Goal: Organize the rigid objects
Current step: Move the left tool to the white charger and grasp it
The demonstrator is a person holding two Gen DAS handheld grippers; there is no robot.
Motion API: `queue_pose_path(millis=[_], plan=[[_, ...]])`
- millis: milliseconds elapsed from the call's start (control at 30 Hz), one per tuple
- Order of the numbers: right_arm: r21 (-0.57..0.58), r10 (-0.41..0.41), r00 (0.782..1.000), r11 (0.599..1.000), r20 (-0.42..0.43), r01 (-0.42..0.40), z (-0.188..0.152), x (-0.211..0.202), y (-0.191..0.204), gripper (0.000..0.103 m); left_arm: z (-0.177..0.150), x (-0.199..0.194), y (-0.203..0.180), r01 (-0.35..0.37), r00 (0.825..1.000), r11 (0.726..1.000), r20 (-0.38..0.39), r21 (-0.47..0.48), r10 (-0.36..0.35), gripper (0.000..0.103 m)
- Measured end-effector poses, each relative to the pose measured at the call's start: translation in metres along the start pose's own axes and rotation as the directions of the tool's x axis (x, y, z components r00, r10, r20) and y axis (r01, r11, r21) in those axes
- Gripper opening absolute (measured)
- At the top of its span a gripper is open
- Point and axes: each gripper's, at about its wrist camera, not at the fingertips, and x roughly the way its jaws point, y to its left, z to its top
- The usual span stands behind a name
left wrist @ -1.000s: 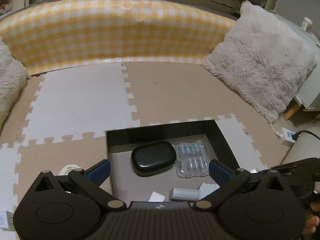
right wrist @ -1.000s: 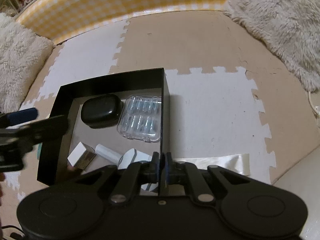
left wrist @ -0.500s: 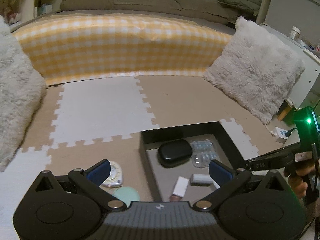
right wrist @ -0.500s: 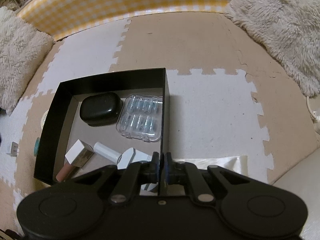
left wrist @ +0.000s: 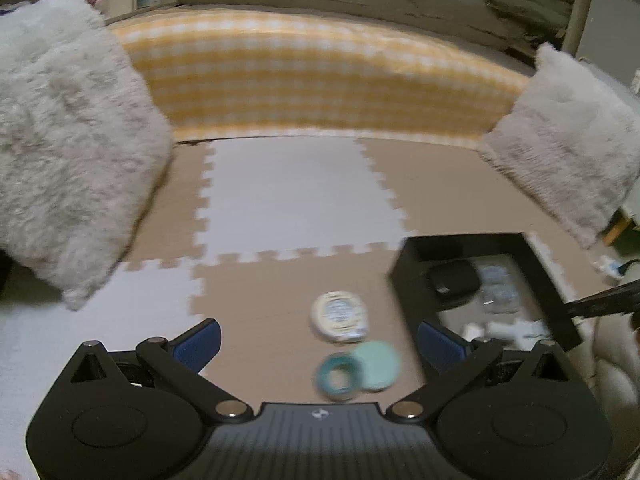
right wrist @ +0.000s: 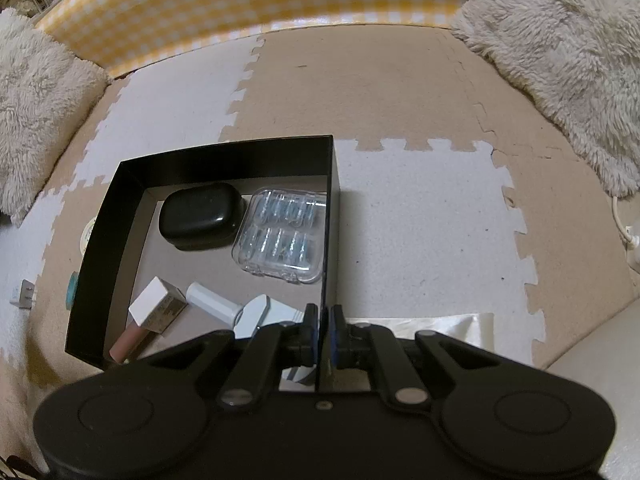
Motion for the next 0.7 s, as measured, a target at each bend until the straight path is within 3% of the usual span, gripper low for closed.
queue_pose_path(millis=[133,267,400,567,700], plan=[[-0.007,-0.006,1.0,1.0,-0.001,0.006,0.0,0.0,0.001,0.006,-0.015,0.007,0.028,-0.061,0.998,0.998,-0.023,0.003,0.061,0.103],[-0.01,-0.008,1.0,1.0,-0.001,0.008,-0.001,0.0,0.002,0.006,-0.032,0.024,0.055,-0.084,0.992,0.996,-0.098,-0.043,0.079,0.103],[-0.01,-0.008,1.0,1.0,-0.001,0.008,-0.001,0.0,0.002,0.006,-0.044,0.042,0.08,-0.167,0.971,0.978,-0.19,-0.124,0.142,0.103],[-0.013,-0.01,1.0,1.0,-0.001,0.01,-0.001,0.0,0.003,0.006,-0.051,0.055,0.099,-0.22,0.954,0.954,-0.247,-0.202,0.168,0.103],[-0.014,-0.01,1.0,1.0,-0.001,0.01,-0.001,0.001,0.003,0.006,-0.05,0.061,0.103,-0.22,0.952,0.949,-0.263,-0.226,0.158,0.085]])
